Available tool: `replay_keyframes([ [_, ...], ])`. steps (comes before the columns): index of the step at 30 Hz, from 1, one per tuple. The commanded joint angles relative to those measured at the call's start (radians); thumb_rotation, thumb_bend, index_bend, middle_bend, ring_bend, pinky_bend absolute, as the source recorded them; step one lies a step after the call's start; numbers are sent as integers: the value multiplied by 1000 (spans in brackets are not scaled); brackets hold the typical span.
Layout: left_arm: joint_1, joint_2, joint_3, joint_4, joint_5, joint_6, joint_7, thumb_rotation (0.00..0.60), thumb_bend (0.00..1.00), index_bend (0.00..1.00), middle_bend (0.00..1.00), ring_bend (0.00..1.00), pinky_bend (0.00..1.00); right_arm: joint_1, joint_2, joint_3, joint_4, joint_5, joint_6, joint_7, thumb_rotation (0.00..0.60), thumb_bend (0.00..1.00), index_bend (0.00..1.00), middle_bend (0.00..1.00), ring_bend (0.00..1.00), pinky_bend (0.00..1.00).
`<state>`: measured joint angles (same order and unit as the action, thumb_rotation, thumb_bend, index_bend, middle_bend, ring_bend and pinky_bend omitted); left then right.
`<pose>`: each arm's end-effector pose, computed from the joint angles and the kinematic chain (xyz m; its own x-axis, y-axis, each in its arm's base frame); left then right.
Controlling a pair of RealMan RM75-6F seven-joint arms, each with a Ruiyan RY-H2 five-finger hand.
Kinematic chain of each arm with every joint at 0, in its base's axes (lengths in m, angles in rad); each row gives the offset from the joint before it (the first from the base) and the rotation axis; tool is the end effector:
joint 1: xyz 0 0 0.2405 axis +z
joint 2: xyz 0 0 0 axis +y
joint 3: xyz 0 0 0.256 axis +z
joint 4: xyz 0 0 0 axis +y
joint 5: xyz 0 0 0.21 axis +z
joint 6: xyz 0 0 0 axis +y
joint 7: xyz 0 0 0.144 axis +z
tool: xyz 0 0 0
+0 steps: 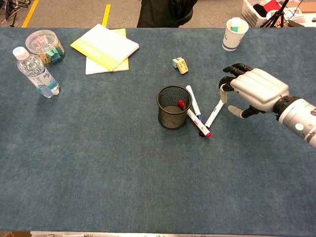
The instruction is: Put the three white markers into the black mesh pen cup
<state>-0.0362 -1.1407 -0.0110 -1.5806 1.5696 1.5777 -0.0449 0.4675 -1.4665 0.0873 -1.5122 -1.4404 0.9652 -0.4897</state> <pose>-0.3120 0.1577 0.1579 0.3657 -0.0312 0.9302 0.9298 -0.0334 -0.3666 -0.2179 -0.2694 -0.0072 0.6861 -0.2093 0.6967 -0.6940 -0.4756 0.5405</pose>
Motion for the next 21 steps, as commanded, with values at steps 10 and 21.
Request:
replay_keyframes([
  [10, 5, -1, -3, 8, -5, 3, -7, 600, 149, 196, 178, 174, 138, 46, -89, -30, 95, 17, -17, -53, 600, 329, 489, 303, 69, 0],
  [21, 6, -3, -6, 14, -11, -1, -11, 600, 149, 196, 178, 174, 139, 63, -113, -39, 139, 29, -8, -71, 600, 326, 489, 303, 69, 0],
])
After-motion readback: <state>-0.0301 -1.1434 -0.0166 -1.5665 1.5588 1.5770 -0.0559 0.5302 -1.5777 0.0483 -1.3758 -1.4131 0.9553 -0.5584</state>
